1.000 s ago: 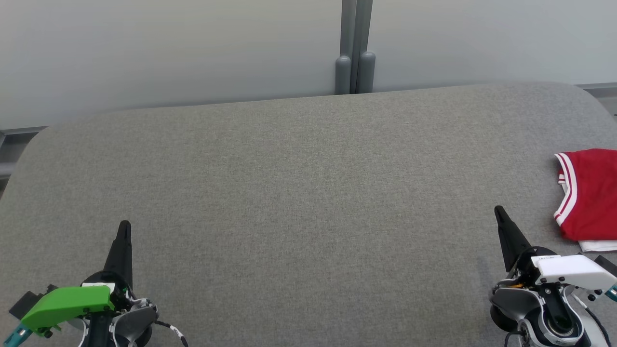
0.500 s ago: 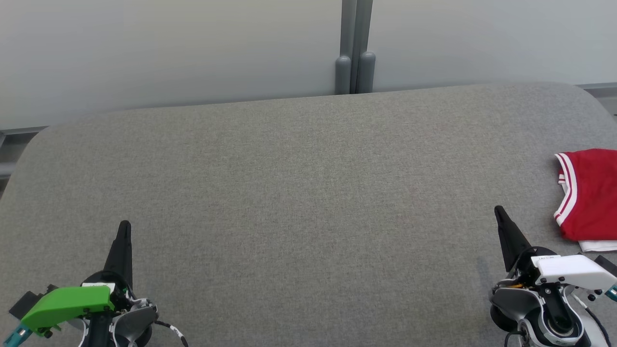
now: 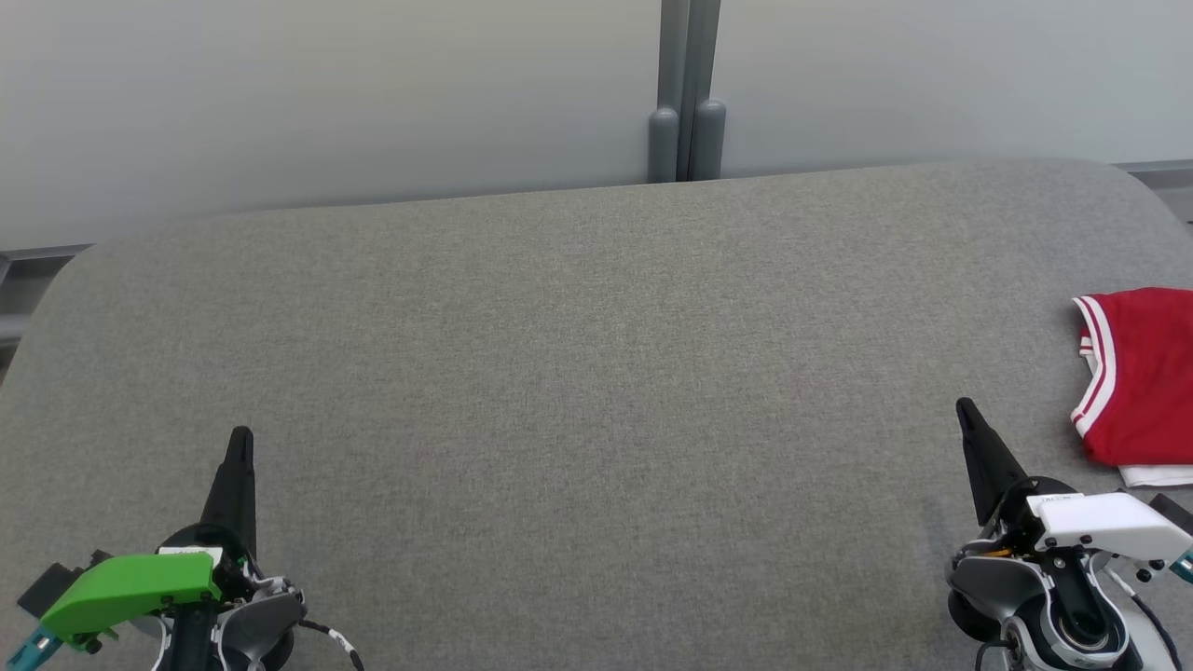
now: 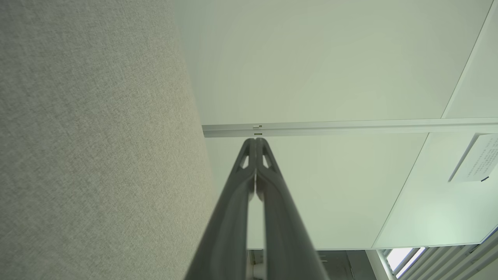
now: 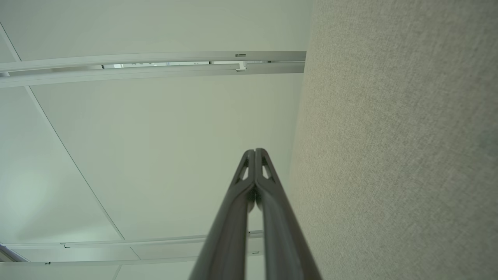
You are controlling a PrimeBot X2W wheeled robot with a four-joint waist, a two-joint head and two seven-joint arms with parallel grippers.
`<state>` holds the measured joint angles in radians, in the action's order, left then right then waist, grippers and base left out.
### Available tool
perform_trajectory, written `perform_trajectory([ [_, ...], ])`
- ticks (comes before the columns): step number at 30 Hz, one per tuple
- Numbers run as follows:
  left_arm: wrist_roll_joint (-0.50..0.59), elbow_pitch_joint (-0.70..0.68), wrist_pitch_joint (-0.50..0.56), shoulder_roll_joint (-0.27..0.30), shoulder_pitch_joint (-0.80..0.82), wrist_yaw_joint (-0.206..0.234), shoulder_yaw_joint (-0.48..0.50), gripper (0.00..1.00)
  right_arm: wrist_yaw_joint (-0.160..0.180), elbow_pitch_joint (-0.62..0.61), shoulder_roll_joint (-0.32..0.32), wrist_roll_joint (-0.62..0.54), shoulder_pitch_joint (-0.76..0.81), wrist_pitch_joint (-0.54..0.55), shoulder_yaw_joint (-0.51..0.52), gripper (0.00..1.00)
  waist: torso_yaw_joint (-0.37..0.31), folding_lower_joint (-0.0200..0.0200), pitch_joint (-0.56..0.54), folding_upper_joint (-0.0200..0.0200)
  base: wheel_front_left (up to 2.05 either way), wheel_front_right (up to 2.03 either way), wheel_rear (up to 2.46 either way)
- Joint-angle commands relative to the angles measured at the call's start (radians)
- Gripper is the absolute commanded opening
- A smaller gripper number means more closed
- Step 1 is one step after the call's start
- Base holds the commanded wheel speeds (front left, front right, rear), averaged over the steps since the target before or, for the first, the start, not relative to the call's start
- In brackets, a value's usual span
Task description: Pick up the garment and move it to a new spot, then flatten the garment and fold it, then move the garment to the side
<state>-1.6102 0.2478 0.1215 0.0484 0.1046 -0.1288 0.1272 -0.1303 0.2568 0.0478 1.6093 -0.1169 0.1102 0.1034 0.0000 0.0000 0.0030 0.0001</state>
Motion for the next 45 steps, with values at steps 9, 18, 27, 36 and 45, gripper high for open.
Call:
perform_trajectory([
  [9,-0.001,0.0,-0.001,0.0,0.013,-0.006,0.002,0.0,-0.001,0.002,0.005,0.007,-0.01,0.004,-0.001,0.0,0.0,0.0,0.0,-0.0001,0.0,0.0,0.0],
  [18,-0.001,0.0,-0.001,0.0,0.013,-0.006,0.002,0.0,-0.001,0.002,0.005,0.007,-0.01,0.004,-0.001,0.0,0.0,0.0,0.0,-0.0001,0.0,0.0,0.0],
  [27,-0.001,0.0,-0.001,0.0,0.013,-0.006,0.002,0.0,-0.001,0.002,0.005,0.007,-0.01,0.004,-0.001,0.0,0.0,0.0,0.0,-0.0001,0.0,0.0,0.0],
  [36,-0.002,0.0,-0.002,0.0,0.013,-0.006,0.002,0.0,-0.001,0.002,0.005,0.007,-0.01,0.004,-0.001,0.0,0.0,0.0,0.0,-0.0001,0.0,0.0,0.0],
  [45,-0.002,0.0,-0.002,0.0,0.013,-0.006,0.001,0.0,-0.001,0.002,0.005,0.007,-0.01,0.004,-0.001,0.0,0.0,0.0,0.0,-0.0001,0.0,0.0,0.0],
])
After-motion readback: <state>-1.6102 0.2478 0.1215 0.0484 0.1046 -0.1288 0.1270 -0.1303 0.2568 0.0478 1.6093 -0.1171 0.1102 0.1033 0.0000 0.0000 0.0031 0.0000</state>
